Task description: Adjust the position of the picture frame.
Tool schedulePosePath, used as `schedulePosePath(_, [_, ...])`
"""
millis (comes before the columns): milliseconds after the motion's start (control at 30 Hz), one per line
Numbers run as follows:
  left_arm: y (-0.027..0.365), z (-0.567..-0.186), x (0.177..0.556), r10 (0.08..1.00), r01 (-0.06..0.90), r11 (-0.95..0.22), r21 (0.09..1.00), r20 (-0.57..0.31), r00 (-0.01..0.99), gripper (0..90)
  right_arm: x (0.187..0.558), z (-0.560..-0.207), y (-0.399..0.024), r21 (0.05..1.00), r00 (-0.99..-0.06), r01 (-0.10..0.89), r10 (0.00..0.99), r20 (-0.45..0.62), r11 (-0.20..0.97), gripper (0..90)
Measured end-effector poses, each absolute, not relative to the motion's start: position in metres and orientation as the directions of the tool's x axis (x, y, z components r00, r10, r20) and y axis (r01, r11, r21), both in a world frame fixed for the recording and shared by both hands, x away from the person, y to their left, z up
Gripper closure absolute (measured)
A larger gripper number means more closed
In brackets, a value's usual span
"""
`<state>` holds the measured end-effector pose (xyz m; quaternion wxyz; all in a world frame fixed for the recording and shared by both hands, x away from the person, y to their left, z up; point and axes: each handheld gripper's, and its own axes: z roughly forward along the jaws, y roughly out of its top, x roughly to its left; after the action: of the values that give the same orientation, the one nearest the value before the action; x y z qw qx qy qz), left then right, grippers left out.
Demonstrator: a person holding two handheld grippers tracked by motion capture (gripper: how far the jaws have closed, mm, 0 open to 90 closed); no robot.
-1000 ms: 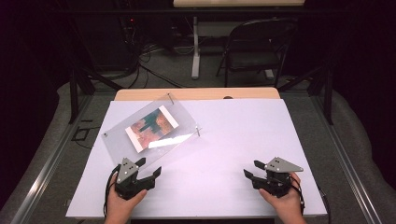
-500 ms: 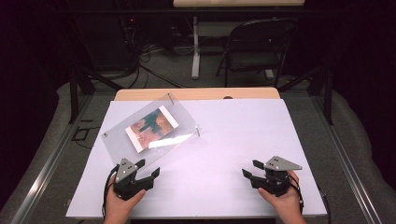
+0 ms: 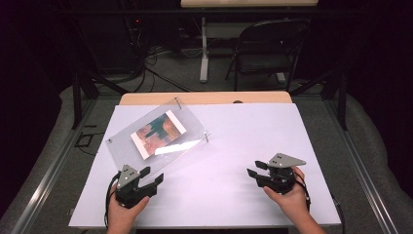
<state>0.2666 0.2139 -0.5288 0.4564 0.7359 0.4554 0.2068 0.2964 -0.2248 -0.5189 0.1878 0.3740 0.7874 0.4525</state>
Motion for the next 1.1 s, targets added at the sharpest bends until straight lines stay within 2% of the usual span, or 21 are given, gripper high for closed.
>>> schedulePosePath(167, [0.218,-0.528,0.267,0.862,0.493,-0.152,0.856,-0.129,0.49,54.1,0.316,-0.52,-0.21,0.849,-0.68,0.419,0.73,0.06,0.321,56.9])
schedulePosePath(300, [0.219,-0.527,0.267,0.863,0.494,-0.154,0.856,-0.127,0.488,58.5,0.33,-0.522,-0.199,0.852,-0.7,0.417,0.71,0.079,0.316,58.6])
schedulePosePath(867, [0.218,-0.531,0.275,0.868,0.523,-0.159,0.837,-0.134,0.479,65.9,0.382,-0.534,-0.155,0.862,-0.712,0.385,0.7,0.05,0.33,67.0])
schedulePosePath(1067, [0.214,-0.53,0.279,0.862,0.532,-0.166,0.83,-0.14,0.488,75.8,0.402,-0.541,-0.136,0.856,-0.716,0.383,0.697,0.037,0.347,69.9])
schedulePosePath(1100, [0.213,-0.528,0.282,0.859,0.531,-0.163,0.832,-0.145,0.492,79.6,0.409,-0.545,-0.129,0.853,-0.721,0.373,0.692,0.019,0.365,70.5])
